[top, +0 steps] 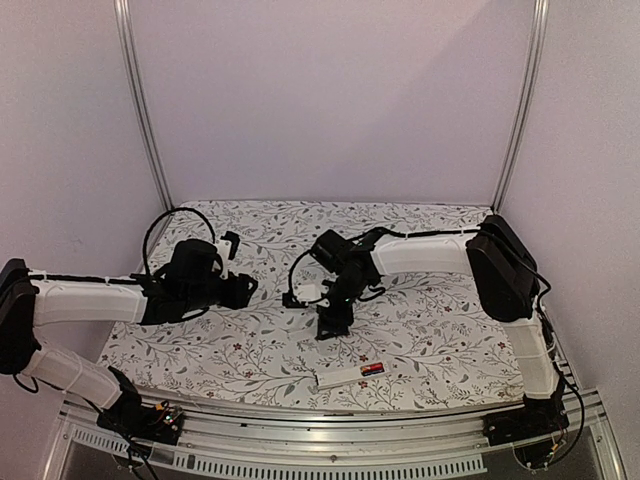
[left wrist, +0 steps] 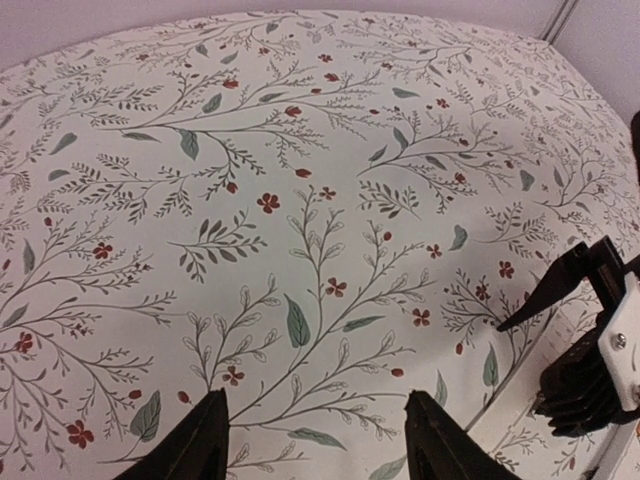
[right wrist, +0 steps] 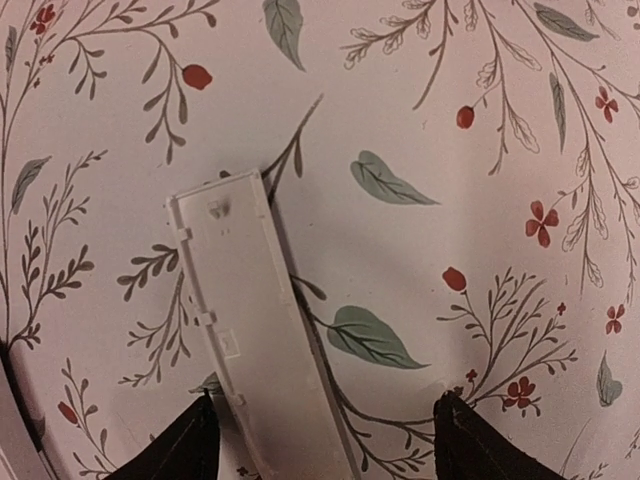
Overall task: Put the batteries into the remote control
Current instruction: Move the right arm with the battery cover to the center of the board.
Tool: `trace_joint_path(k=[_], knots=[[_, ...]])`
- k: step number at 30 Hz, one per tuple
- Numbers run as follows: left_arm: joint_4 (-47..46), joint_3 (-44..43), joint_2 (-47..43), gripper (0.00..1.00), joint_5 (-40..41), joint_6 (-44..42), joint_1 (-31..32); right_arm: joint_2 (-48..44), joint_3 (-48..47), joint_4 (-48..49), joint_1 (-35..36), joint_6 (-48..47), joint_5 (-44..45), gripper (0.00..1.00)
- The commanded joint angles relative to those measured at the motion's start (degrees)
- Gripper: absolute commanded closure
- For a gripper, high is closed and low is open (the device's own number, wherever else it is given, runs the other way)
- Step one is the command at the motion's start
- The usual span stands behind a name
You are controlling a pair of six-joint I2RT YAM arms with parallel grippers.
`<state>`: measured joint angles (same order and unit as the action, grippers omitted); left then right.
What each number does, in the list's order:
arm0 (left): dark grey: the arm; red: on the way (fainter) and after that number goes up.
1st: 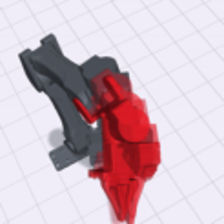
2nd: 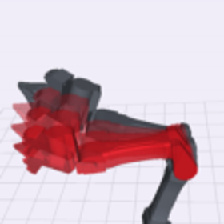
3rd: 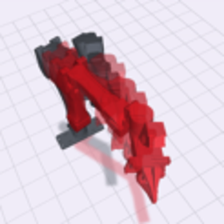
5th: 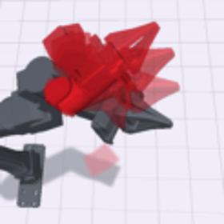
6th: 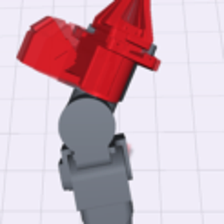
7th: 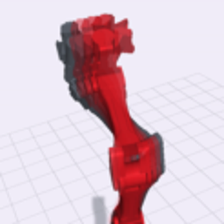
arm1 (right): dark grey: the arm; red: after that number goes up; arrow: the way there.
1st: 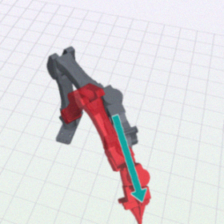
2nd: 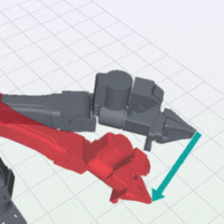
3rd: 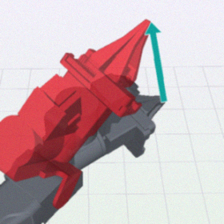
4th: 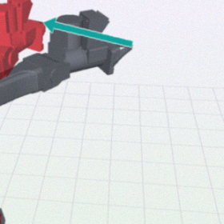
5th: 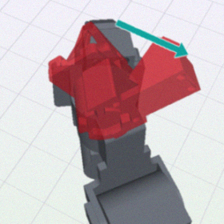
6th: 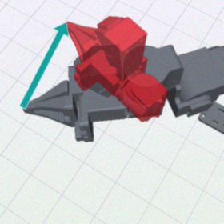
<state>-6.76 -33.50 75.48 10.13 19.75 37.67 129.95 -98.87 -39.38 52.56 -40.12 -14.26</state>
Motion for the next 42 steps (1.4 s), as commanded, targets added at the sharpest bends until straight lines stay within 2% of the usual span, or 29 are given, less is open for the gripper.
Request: trace_joint_path(k=[1,3,6,10,24,36,42], knots=[[-0.56,-1.19,0.44,0.40,0.47,-0.20,-1.09,2.71,0.74,-6.84,0.27,-0.69,4.34,0.31],[-0.38,-1.30,0.35,0.40,0.75,-0.36,-1.15,3.10,0.28,-8.35,0.31,-0.50,4.02,0.37],[-0.18,-1.39,0.28,0.40,1.20,-0.62,-1.19,3.07,0.75,-9.45,0.10,-0.36,3.35,0.56],[-0.13,-1.61,0.34,0.40,1.15,-0.84,-1.27,2.32,2.66,-9.54,-0.41,0.92,3.19,0.62],[0.30,-2.26,0.69,0.40,0.50,-0.93,-1.56,-5.66,16.06,-5.10,-0.92,4.55,4.15,0.72],[1.47,-3.34,0.62,0.40,1.16,-2.00,-1.57,-13.09,29.46,-3.86,-3.07,7.63,5.81,0.73],[1.67,-3.40,0.46,0.40,1.14,-2.08,-1.71,-15.46,31.13,-4.35,-3.77,8.21,6.93,0.69]])
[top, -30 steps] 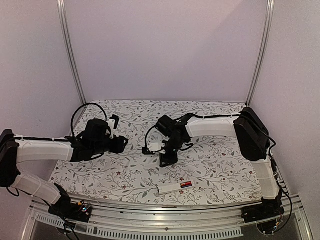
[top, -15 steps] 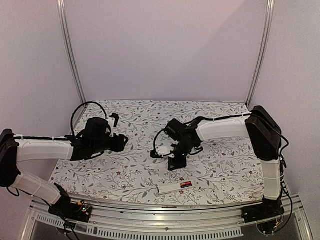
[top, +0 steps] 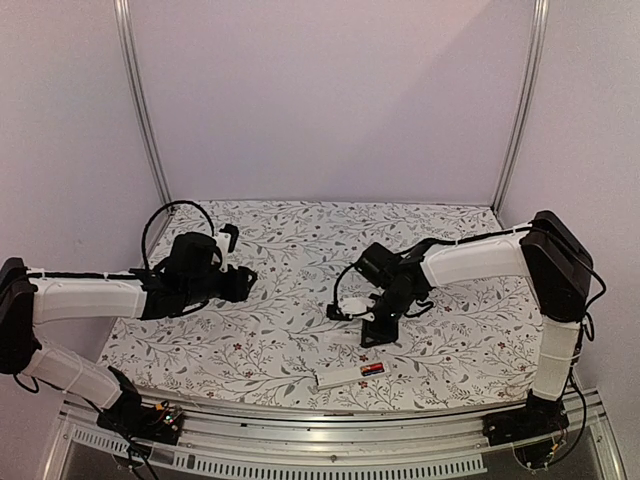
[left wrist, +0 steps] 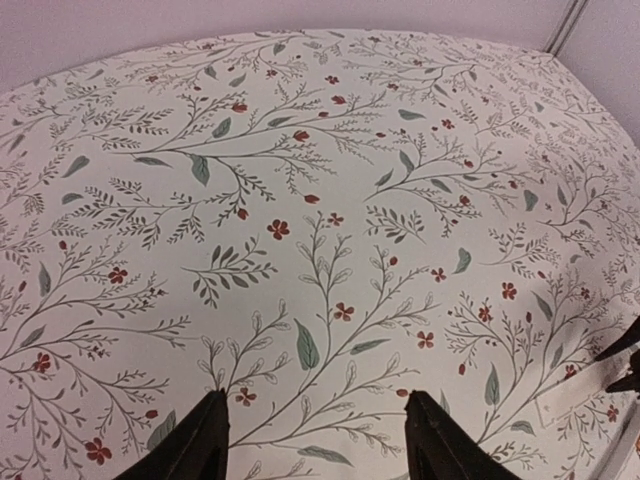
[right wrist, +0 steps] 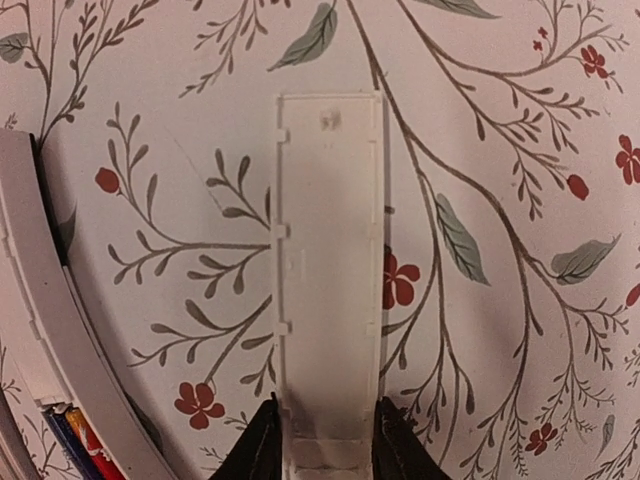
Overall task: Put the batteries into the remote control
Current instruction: Move the right arm with the battery cover to the center of the board, then pick up the battery cover at the center of the board.
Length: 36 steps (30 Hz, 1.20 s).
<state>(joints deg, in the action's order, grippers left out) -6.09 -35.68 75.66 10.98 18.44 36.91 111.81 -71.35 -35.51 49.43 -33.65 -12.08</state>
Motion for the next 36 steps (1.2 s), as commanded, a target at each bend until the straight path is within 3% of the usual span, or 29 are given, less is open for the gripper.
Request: trace_joint_path(k=[1,5,10,14,19,36], knots=[[0.99,-1.24,0.28,0.40,0.18,-0.77,-0.95,2.47,3.13,-8.26,-0.65,1.74,4.73,0.67],[1.07,-1.38,0.14,0.40,-0.07,-0.94,-0.91,1.56,-1.06,-7.95,-0.64,1.59,2.64,0.55],[0.99,-1.22,-0.32,0.40,-0.01,-0.92,-0.94,0.57,-6.74,-2.08,0.82,2.65,-3.99,0.52],[0.73,-0.98,-0.42,0.40,-0.06,-0.90,-0.96,0.38,-7.54,5.10,2.71,4.82,-7.06,0.57],[0.47,-0.81,-0.26,0.40,-0.25,-0.74,-0.92,3.93,-10.08,7.21,4.04,8.11,-6.47,0.74],[0.20,-0.81,0.24,0.40,-0.57,-0.55,-1.03,8.46,-12.06,7.03,5.19,10.40,-3.93,0.80]])
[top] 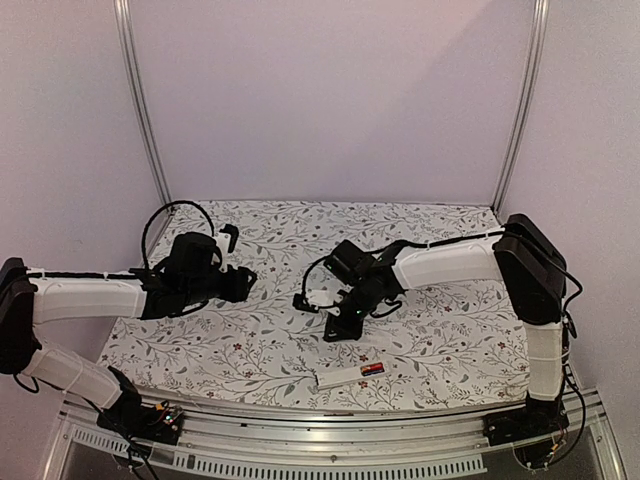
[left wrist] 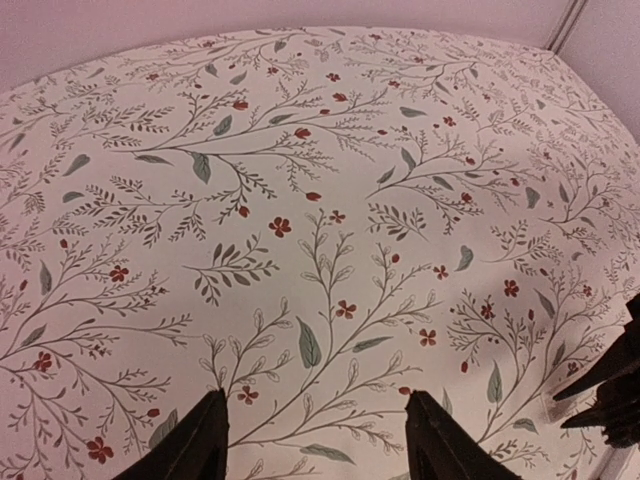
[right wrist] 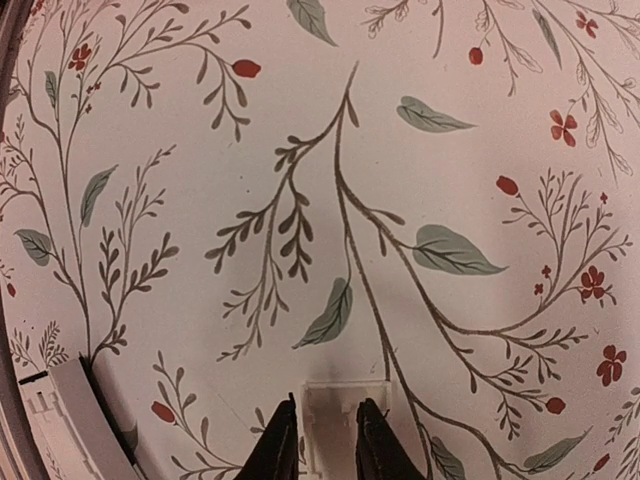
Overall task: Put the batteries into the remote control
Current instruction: Pick up the battery cover at the center of the board.
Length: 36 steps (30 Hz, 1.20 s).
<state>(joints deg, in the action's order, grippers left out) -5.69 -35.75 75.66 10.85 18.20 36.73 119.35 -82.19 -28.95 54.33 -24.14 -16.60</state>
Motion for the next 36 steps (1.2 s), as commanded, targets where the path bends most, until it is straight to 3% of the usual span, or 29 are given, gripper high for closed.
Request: trace_joint_path(k=[1,26,34,36], knots=[[-0.15,-0.85,0.20,0.40,-0.37,-0.39,-0.87,0.97,-1.22,0.47,0.26,0.93,0.76,0.81],[-0.30,-0.73,0.02,0.40,-0.82,-0.11,-1.05,3.67,-2.95,-2.34,2.13,0.70,7.03,0.85],[-0.46,-0.73,-0.07,0.40,-1.00,-0.17,-1.26,3.96,-2.97,-4.02,2.50,0.59,8.93,0.90],[-0.46,-0.68,-0.14,0.40,-1.01,-0.16,-1.30,3.98,-2.97,-4.26,2.45,0.59,9.05,0.97]])
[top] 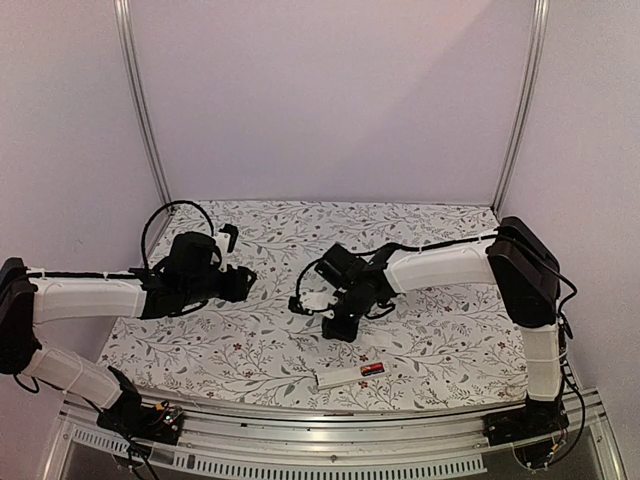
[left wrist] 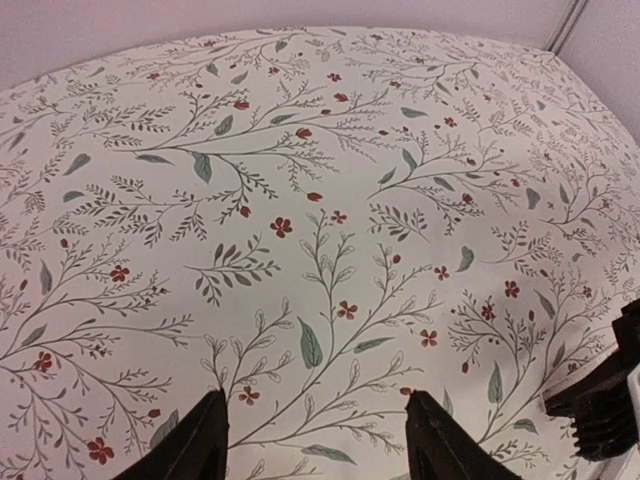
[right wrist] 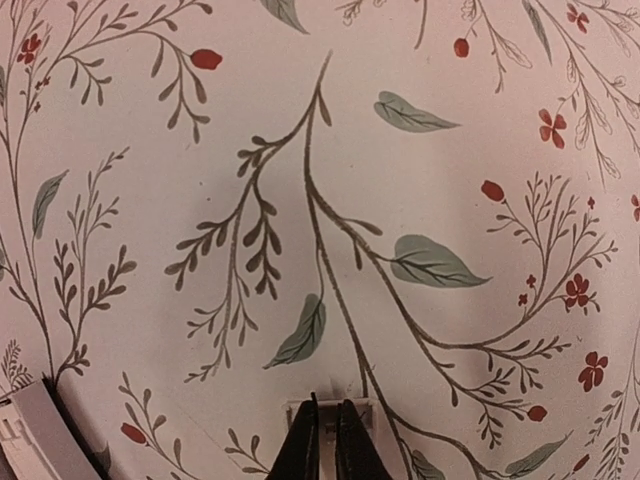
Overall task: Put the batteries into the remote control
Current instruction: Pick up the battery cover at the center of the board.
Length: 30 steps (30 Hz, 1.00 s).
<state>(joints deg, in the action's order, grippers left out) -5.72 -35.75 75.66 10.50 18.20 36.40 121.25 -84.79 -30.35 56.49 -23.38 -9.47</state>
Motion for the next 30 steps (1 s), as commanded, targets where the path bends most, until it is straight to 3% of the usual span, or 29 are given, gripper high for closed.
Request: trace_joint_path(k=[1,30], knots=[[-0.44,-0.66,-0.18,0.40,-0.61,-0.12,-0.96,2.06,-0.42,-3.07,0.29,-0.18,1.92,1.00],[-1.69,-0.30,-0.25,0.40,-1.31,-0.23,-1.07,-5.14,-1.95,-0.26,-0.13,2.37,-0.43,1.00]])
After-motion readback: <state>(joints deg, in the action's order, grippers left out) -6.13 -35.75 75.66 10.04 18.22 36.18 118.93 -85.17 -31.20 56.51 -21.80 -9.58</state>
